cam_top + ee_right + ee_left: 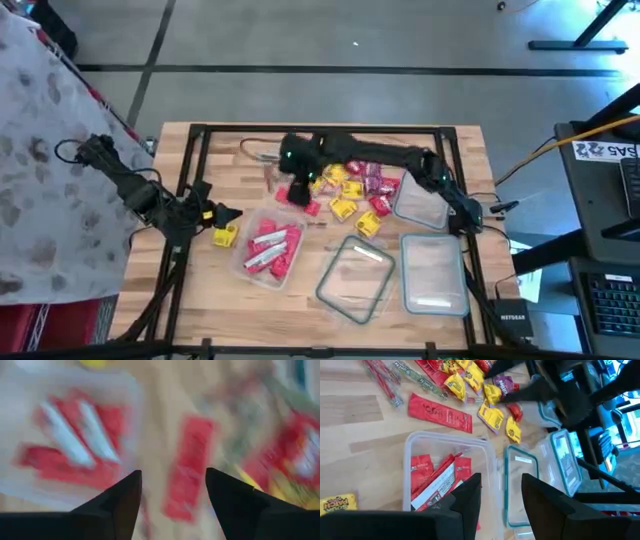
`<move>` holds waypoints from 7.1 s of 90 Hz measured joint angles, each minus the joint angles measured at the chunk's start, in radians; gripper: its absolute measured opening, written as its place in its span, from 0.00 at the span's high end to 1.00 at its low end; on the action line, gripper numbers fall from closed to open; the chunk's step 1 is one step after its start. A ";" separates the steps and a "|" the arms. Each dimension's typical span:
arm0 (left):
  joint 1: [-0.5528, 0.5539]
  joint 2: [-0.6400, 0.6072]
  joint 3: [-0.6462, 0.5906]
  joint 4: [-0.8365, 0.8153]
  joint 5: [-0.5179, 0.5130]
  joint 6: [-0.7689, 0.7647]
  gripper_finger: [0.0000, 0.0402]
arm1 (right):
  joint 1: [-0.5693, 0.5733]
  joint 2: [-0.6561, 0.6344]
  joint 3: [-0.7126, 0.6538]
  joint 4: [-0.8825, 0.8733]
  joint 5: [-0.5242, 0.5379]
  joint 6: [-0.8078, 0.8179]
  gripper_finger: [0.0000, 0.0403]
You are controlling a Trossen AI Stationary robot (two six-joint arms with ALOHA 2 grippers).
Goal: Sort candy
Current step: Put the red candy strip into the rectangular transparent bin
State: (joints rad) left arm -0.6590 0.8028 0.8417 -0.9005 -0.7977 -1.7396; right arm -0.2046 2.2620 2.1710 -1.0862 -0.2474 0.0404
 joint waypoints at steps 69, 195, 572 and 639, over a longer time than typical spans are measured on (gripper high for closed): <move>0.006 0.010 0.000 -0.006 0.003 0.012 0.69 | 0.041 -0.008 -0.499 0.351 0.089 -0.005 0.62; 0.006 0.003 0.000 0.082 -0.131 0.004 0.69 | 0.193 -0.276 -0.500 0.470 -0.084 -0.081 1.00; 0.058 0.080 0.001 0.104 -0.064 -0.086 0.69 | 0.037 0.049 -0.526 0.494 0.457 0.499 0.76; 0.058 0.080 0.001 0.115 -0.078 -0.053 0.69 | 0.034 -0.084 -0.177 -0.192 0.013 0.093 0.99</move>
State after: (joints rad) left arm -0.6010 0.8833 0.8425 -0.7851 -0.8758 -1.7927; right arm -0.1703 2.1777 1.9942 -1.2778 -0.2348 0.1329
